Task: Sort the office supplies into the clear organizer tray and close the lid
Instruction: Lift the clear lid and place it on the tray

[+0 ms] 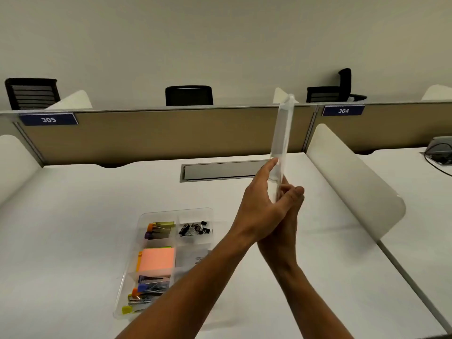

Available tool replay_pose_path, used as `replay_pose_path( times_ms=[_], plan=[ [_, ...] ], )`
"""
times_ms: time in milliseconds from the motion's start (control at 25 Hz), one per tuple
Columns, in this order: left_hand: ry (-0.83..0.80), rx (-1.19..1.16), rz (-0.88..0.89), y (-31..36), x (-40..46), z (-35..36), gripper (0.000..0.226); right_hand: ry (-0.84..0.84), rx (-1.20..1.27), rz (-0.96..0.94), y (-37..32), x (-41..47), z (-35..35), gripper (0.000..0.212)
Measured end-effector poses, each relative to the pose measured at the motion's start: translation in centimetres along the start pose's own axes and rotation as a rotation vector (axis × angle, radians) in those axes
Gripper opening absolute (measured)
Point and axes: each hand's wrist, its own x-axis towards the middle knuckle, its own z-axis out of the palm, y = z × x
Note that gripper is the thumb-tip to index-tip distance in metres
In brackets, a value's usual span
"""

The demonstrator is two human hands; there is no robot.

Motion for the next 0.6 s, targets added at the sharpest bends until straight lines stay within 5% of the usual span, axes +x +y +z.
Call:
replay_pose_path(
  times_ms=[240,400,520,600],
  plan=[
    [0.257,-0.101,0.027,-0.5,-2.0,-5.4,0.025,-0.191,-0.12,-0.266,-2.2,-3.0,4.0,0.064],
    [0.291,-0.224,-0.014,-1.8,-3.5,-10.1,0.03,-0.494,-0.207,-0.521,-0.9,-3.3,4.6,0.069],
    [0.27,-0.28,-0.108,-3.4,-5.5,-13.4,0.027,-0.327,-0.292,-0.565,0.3,-2.7,4.2,0.057],
    [0.249,-0.335,-0.181,-4.6,-6.7,-15.3,0.028,-0.116,-0.379,-0.434,1.4,-1.6,4.2,0.062]
  ],
)
